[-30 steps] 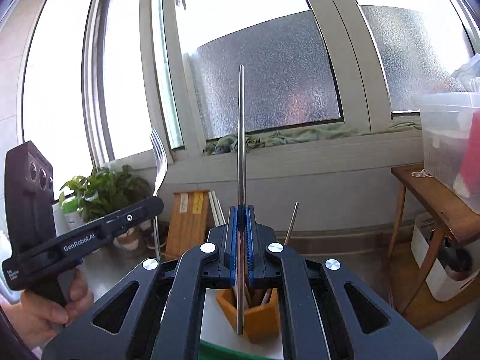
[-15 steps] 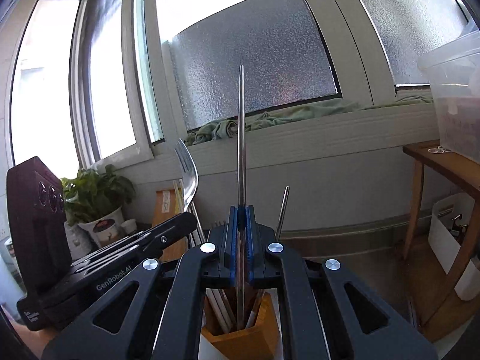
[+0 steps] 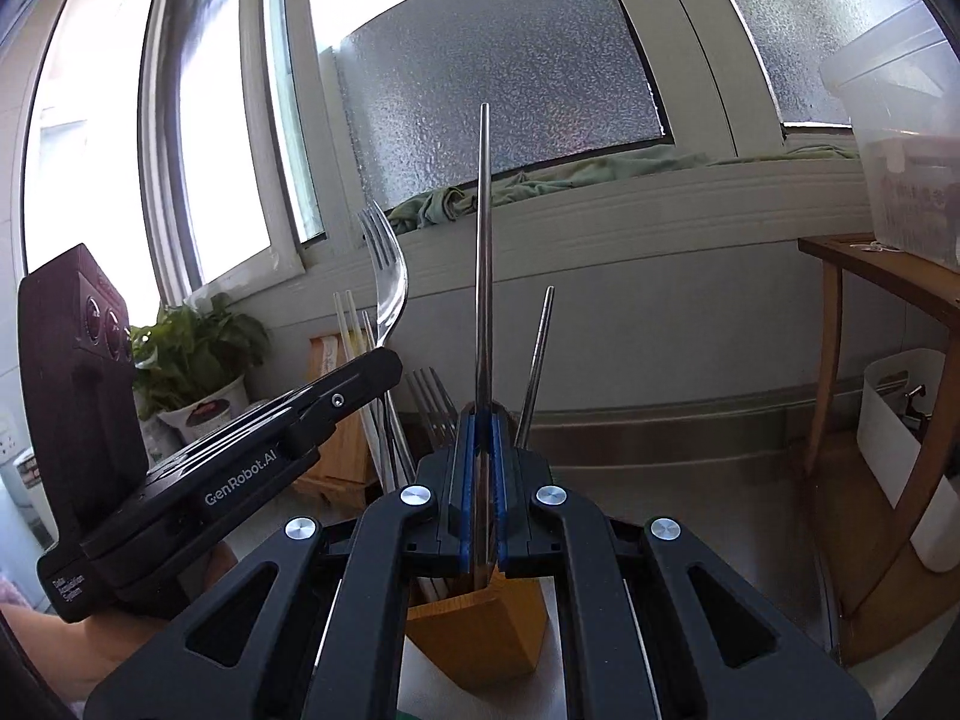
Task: Organize utensils
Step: 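Lower the fork into the orange holder with the left tool while the right tool inserts the chopstick, then move both open tools back over the green tray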
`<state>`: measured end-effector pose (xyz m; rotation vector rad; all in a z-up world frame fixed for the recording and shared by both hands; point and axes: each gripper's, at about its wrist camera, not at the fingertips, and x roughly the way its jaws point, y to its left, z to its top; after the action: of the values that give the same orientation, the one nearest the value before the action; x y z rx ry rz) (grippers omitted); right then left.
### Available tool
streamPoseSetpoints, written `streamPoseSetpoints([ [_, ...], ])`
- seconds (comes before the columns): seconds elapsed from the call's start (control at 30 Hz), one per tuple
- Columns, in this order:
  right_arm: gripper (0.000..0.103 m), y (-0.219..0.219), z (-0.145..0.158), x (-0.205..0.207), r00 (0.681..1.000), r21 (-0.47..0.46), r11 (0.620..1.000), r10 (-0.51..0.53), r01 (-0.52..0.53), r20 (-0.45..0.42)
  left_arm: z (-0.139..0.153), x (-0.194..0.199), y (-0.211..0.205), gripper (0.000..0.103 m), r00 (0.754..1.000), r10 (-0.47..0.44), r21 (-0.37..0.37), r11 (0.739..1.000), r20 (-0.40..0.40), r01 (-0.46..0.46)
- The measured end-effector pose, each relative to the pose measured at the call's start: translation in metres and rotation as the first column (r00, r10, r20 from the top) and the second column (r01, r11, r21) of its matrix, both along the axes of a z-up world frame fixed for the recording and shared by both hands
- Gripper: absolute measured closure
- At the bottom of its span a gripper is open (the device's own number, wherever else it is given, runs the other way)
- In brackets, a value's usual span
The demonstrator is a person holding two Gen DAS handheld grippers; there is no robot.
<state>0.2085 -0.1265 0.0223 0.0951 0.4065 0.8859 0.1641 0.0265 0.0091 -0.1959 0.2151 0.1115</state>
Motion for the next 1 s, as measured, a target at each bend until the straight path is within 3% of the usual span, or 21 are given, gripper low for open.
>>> streamPoseSetpoints([
  [0.23,0.097,0.0,-0.01,0.004,0.998,-0.026,0.999,0.022,-0.024,-0.064,-0.018,-0.006,0.001,0.097,0.997,-0.018,0.014,1.0,-0.073,0.019],
  [0.6,0.097,0.003,-0.027,0.003,0.983,-0.113,0.992,0.03,-0.051,-0.181,-0.036,-0.014,0.012,0.097,0.973,-0.092,-0.072,0.994,-0.212,0.078],
  [0.63,0.096,0.003,-0.027,0.001,0.983,-0.122,0.991,0.028,-0.051,-0.181,-0.037,-0.015,0.012,0.095,0.969,-0.1,-0.076,0.994,-0.227,0.084],
  [0.7,0.094,0.002,-0.027,-0.001,0.983,-0.131,0.99,0.019,-0.043,-0.181,-0.039,-0.019,0.011,0.077,0.962,-0.109,-0.077,0.993,-0.251,0.092],
  [0.93,0.092,-0.009,-0.023,-0.01,0.982,-0.182,0.983,-0.029,-0.005,-0.185,-0.032,-0.044,0.01,0.063,0.961,-0.074,-0.054,0.997,-0.268,0.062],
  [1.0,0.082,-0.018,-0.022,-0.012,0.981,-0.196,0.981,-0.051,0.013,-0.189,-0.029,-0.053,0.011,0.055,0.962,-0.056,-0.046,0.998,-0.268,0.045],
])
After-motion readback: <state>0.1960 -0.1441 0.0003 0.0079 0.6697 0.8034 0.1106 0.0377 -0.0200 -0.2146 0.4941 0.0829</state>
